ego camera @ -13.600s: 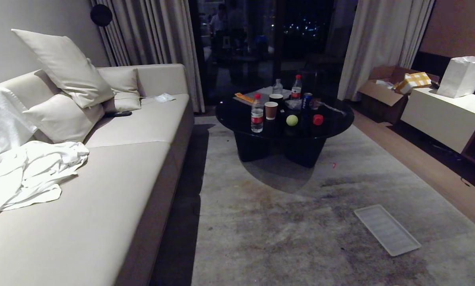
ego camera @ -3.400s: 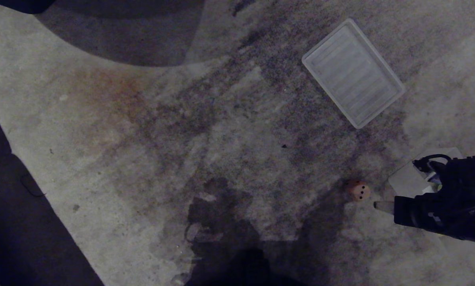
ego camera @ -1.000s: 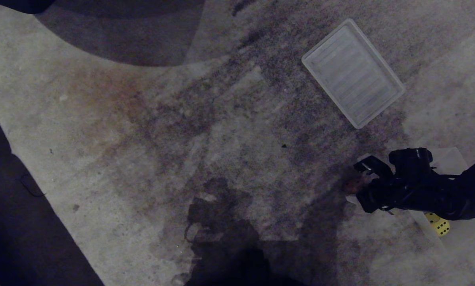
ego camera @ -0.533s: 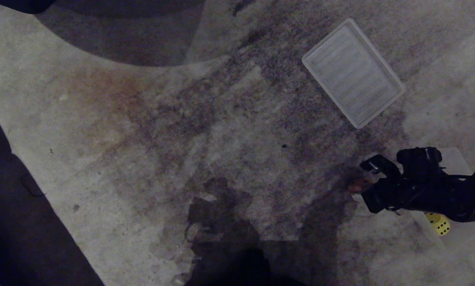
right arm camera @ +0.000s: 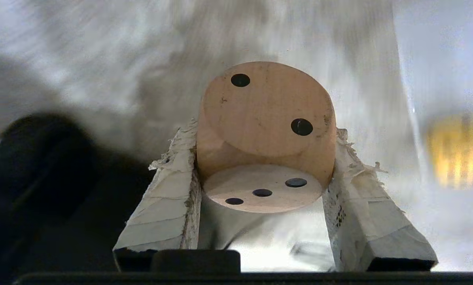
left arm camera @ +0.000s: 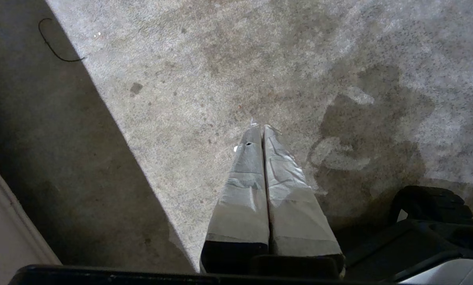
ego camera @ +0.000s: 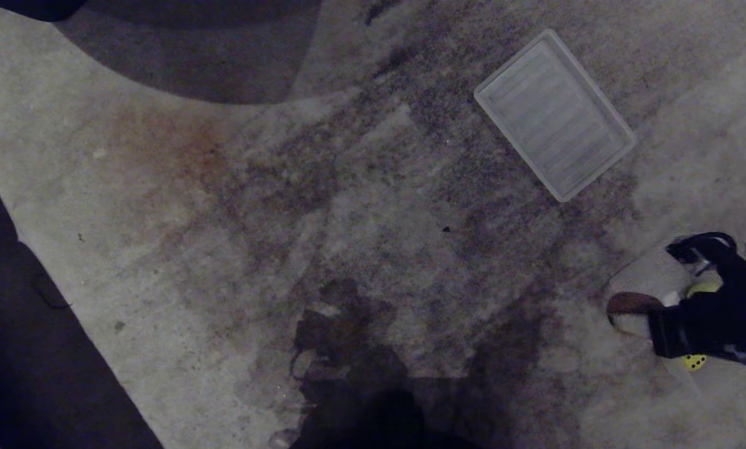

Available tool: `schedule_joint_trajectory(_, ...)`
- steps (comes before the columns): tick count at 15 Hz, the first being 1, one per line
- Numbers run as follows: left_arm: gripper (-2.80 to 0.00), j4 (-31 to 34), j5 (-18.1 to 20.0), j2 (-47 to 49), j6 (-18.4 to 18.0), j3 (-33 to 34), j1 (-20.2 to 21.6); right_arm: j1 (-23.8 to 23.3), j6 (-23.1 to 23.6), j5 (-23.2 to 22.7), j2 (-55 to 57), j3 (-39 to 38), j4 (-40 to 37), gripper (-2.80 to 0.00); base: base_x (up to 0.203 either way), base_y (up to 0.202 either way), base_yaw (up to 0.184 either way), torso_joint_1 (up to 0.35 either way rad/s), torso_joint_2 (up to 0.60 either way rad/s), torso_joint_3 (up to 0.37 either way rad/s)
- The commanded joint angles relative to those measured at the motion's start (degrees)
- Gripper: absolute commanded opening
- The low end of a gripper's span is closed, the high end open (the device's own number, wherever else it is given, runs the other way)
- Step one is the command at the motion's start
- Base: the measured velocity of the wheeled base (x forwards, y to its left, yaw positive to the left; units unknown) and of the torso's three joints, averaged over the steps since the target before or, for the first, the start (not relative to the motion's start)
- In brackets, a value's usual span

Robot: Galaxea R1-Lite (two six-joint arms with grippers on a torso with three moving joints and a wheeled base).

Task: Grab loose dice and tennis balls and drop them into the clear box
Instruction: Put the toys in the box

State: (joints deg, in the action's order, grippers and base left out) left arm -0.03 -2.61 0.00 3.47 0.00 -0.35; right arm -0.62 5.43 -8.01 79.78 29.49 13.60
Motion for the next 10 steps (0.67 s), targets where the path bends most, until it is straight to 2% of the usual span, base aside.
schedule_joint_trajectory(1,-2.80,-0.06,-0.03,0.00,0.04,0.09,0.00,-0.43,-2.90,0.01,-21.68,-5.88,-7.11,-2.80,0.000,0.000,0.000,0.000,0.00,0.000)
schedule_joint_trajectory(6,-2.80,-0.06,-0.03,0.00,0.04,0.09,0.00,-4.45,-6.50,0.03,-51.18,-16.49,-21.86,-2.80,0.000,0.000,0.000,0.000,0.00,0.000)
schedule_joint_trajectory(9,-2.80,-0.01,-0.03,0.00,0.04,0.09,0.00,-5.31,-7.22,1.42,-62.46,-20.89,-25.01,-2.80,0.000,0.000,0.000,0.000,0.00,0.000)
schedule_joint_trajectory(10,-2.80,-0.06,-0.03,0.00,0.04,0.09,0.00,-5.38,-7.27,4.09,-63.52,-23.16,-24.37,-2.80,0.000,0.000,0.000,0.000,0.00,0.000)
